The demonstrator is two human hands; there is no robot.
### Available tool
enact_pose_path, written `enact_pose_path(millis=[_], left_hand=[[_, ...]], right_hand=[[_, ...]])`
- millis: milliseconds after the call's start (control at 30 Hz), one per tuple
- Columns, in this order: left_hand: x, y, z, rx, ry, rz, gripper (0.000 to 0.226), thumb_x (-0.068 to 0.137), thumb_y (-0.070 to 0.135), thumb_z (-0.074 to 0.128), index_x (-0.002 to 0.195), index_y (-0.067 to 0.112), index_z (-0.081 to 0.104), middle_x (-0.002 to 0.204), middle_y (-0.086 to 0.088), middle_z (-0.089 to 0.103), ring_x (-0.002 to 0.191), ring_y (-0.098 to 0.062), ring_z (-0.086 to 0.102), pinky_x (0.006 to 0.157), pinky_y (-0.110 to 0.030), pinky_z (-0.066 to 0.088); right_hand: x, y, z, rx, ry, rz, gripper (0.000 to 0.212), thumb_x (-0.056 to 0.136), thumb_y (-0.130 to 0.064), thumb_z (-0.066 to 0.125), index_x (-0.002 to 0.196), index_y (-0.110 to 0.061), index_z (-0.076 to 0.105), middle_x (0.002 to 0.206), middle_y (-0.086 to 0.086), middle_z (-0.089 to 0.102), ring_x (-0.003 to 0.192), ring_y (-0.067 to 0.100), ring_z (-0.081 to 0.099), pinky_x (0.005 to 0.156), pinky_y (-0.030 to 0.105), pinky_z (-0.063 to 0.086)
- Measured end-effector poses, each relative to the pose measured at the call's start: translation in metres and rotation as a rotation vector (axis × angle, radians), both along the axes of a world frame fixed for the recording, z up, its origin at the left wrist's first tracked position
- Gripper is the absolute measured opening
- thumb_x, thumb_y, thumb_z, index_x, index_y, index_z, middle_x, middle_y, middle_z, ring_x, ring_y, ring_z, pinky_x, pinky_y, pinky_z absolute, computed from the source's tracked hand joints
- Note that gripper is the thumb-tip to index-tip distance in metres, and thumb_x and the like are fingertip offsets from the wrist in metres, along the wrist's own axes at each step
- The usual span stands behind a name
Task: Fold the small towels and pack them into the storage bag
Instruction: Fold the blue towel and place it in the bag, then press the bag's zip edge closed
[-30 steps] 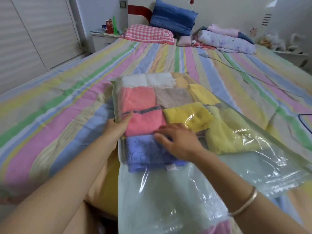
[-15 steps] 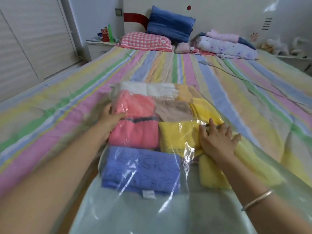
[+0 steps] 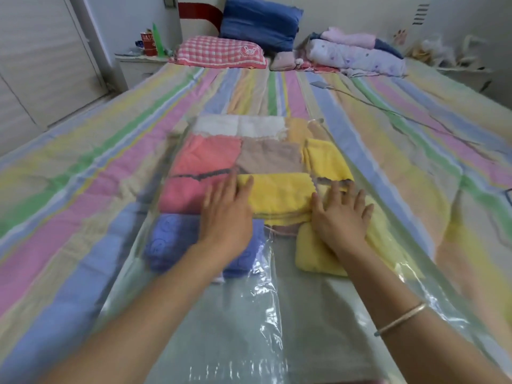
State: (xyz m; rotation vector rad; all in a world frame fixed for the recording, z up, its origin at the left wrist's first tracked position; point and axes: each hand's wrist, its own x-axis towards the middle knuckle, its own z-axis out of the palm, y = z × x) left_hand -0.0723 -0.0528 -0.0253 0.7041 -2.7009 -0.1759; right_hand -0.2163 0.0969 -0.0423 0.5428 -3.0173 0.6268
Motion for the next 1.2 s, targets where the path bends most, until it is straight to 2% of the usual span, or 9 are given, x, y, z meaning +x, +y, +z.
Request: enact_pose_path(millis=[233,433,567,633,733,800,933,1000,1200], left_hand=[[0.013,0.085,-0.037,-0.060,-0.247,-0.109,0.068,0.095,0.059,0.009,0.153,0.028,-0.007,0.160,-0.008,-0.018,0.147,-0.018,-0.019,0.119,-0.049,-0.010],[0.012,0.089,-0.047,-0.117,-0.362,-0.066,0.067,0.092,0.056,-0.005,0.149,0.024,-0.019,0.160,-0.010,-0.020,0.146,-0.020,-0.023,0.117,-0.052,-0.012],[0.012,0.115,-0.019,-0.055,-0.209,-0.029,0.064,0.096,0.039,0.042,0.152,0.019,0.020,0.161,-0.010,0.012,0.150,-0.021,0.002,0.117,-0.052,-0.007],[0.017,0.155,-0.003,0.000,0.081,-0.124,0.045,0.085,0.025,0.059,0.129,0.020,0.052,0.140,-0.005,0.048,0.134,-0.023,0.039,0.113,-0.041,0.020],[0.032,0.227,0.014,0.258,0.225,-0.272,0.006,0.083,0.031,0.060,0.085,0.027,0.057,0.091,0.011,0.062,0.086,-0.015,0.060,0.074,-0.032,0.045],[0.036,0.262,0.014,0.548,0.050,-0.289,0.025,0.086,0.043,0.056,0.074,0.021,0.056,0.074,0.009,0.065,0.067,-0.014,0.063,0.062,-0.030,0.049],[0.021,0.296,0.003,1.746,-0.269,-0.059,0.036,0.096,0.043,0.051,0.074,0.015,0.055,0.059,0.002,0.056,0.040,-0.008,0.049,0.036,-0.016,0.032],[0.011,0.302,-0.003,2.249,-0.202,0.113,0.039,0.095,0.047,0.049,0.076,0.013,0.051,0.056,0.001,0.049,0.037,-0.006,0.042,0.029,-0.013,0.027],[-0.010,0.333,-0.008,2.294,0.080,0.168,0.043,0.090,0.053,0.055,0.070,0.016,0.044,0.047,0.004,0.035,0.033,-0.004,0.032,0.029,-0.012,0.023]], right_hand=[[0.026,0.085,0.005,0.041,0.100,0.219,0.058,0.099,-0.031,0.035,0.153,-0.020,0.016,0.160,0.012,0.016,0.148,0.030,0.005,0.120,0.040,0.006],[0.041,0.180,-0.005,-0.093,0.150,0.039,0.047,0.094,-0.027,0.050,0.139,-0.016,0.046,0.141,0.013,0.046,0.130,0.034,0.039,0.107,0.041,0.032],[0.044,0.234,-0.001,-0.334,0.001,-0.184,0.035,0.094,-0.038,0.051,0.121,-0.016,0.053,0.112,0.003,0.058,0.096,0.024,0.057,0.075,0.032,0.040],[0.044,0.253,-0.002,-0.309,-0.060,-0.194,0.029,0.096,-0.042,0.047,0.096,-0.014,0.058,0.089,0.002,0.063,0.081,0.026,0.058,0.067,0.033,0.039],[0.050,0.271,-0.004,-0.405,-0.309,-0.092,0.049,0.096,-0.048,0.044,0.067,-0.010,0.053,0.057,0.002,0.058,0.055,0.024,0.053,0.058,0.032,0.041],[0.054,0.277,-0.003,-0.511,-0.470,-0.035,0.047,0.096,-0.046,0.046,0.060,-0.016,0.049,0.050,-0.004,0.050,0.045,0.015,0.043,0.049,0.024,0.035],[0.053,0.278,-0.002,-0.526,-0.527,0.078,0.041,0.099,-0.039,0.046,0.064,-0.017,0.047,0.049,-0.009,0.046,0.042,0.007,0.038,0.044,0.017,0.031],[0.052,0.278,-0.001,-0.492,-0.506,0.130,0.039,0.100,-0.036,0.044,0.067,-0.014,0.046,0.050,-0.009,0.046,0.042,0.007,0.039,0.045,0.017,0.033],[0.046,0.280,-0.008,-0.437,-0.415,0.234,0.038,0.100,-0.028,0.045,0.065,-0.014,0.040,0.055,-0.006,0.040,0.052,0.009,0.035,0.056,0.029,0.034]])
